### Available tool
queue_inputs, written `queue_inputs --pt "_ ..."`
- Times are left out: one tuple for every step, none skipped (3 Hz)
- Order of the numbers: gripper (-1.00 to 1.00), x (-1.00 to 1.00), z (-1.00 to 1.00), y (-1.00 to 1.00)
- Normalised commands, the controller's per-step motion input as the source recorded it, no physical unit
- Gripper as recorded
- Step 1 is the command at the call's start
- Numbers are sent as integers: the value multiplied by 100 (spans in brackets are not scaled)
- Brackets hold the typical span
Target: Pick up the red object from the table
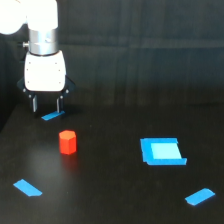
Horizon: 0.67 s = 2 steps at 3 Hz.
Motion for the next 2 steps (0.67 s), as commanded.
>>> queue_inputs --pt "100 39 -13 -77" --pt "96 26 0 -93"
